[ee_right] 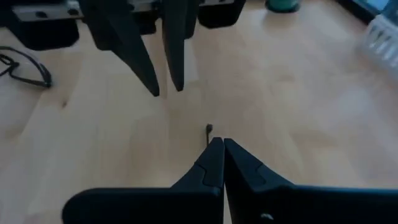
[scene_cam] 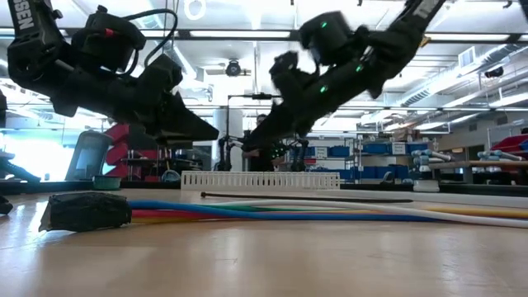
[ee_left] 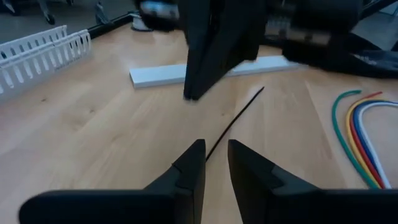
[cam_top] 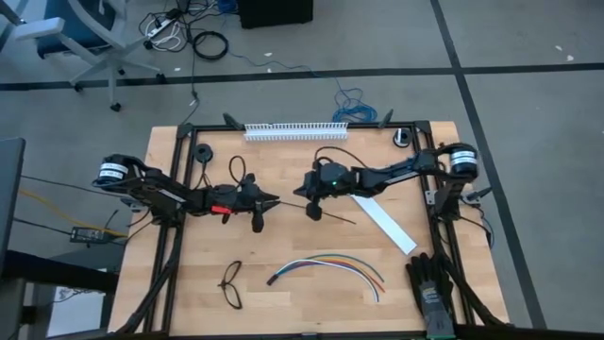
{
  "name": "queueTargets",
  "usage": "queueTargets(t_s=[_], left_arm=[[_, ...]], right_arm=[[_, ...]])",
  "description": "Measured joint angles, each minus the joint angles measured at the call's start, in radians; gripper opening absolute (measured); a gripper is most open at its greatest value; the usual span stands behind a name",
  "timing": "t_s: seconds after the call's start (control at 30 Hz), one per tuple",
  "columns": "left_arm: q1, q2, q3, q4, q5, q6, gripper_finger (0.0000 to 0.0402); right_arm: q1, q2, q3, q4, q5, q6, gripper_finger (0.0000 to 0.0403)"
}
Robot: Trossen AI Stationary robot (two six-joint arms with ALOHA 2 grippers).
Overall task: Ziptie cables
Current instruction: Wrap the zip tie around the cable wires
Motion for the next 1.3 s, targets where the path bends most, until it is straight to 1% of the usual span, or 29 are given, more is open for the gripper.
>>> queueTargets(t_s=[0.13,0.23,0.3,0.47,0.6,0.67,0.7,0.77,0.83,0.87,0.97,1.1,1.2,1.3], left_arm=[[0.000,0.000,0.000,-0.029,-0.013,-0.001,0.0078],[0.000,0.000,0.000,-0.057,-0.015,-0.009,0.0078],[0.000,0.000,0.000,-0.085,-0.015,-0.028,0.0078],[0.000,0.000,-0.003,-0.127,-0.014,-0.058,0.0078],[0.000,-0.001,-0.053,-0.068,-0.015,-0.087,0.0078],[0.000,-0.001,-0.088,-0.008,-0.014,-0.111,0.0078],[0.000,-0.001,-0.107,0.028,-0.015,-0.124,0.0078],[0.000,-0.001,-0.142,0.092,-0.014,-0.151,0.0078],[0.000,-0.002,-0.168,0.138,-0.014,-0.171,0.0078],[0.000,-0.001,-0.176,0.155,-0.014,-0.185,0.0078],[-0.002,-0.001,-0.185,0.162,-0.013,-0.211,0.0078],[-0.020,-0.001,-0.188,0.161,-0.014,-0.216,0.0078],[-0.035,-0.001,-0.188,0.162,-0.025,-0.223,0.0078],[-0.050,-0.001,-0.175,0.160,-0.062,-0.214,0.0078]], right_arm=[[0.000,0.135,0.084,0.013,-0.045,0.003,0.0009],[0.000,0.231,0.172,0.010,-0.080,-0.003,0.0032],[0.000,0.278,0.228,-0.013,-0.081,-0.008,0.0052],[-0.001,0.343,0.335,-0.133,-0.072,-0.053,0.0095],[-0.004,0.376,0.387,-0.220,-0.043,-0.061,0.0109],[-0.005,0.391,0.397,-0.250,-0.038,-0.061,0.0105],[-0.006,0.392,0.400,-0.256,-0.038,-0.061,0.0097],[-0.007,0.391,0.400,-0.264,-0.034,-0.061,0.0066],[-0.008,0.390,0.399,-0.260,-0.030,-0.078,0.0023],[-0.008,0.387,0.398,-0.260,-0.030,-0.089,0.0012],[-0.008,0.374,0.395,-0.239,-0.009,-0.095,0.0004],[-0.007,0.321,0.392,-0.224,0.013,-0.124,0.0001],[-0.008,0.257,0.393,-0.214,0.018,-0.146,0.0000],[-0.007,0.185,0.370,-0.209,0.021,-0.171,0.0000]])
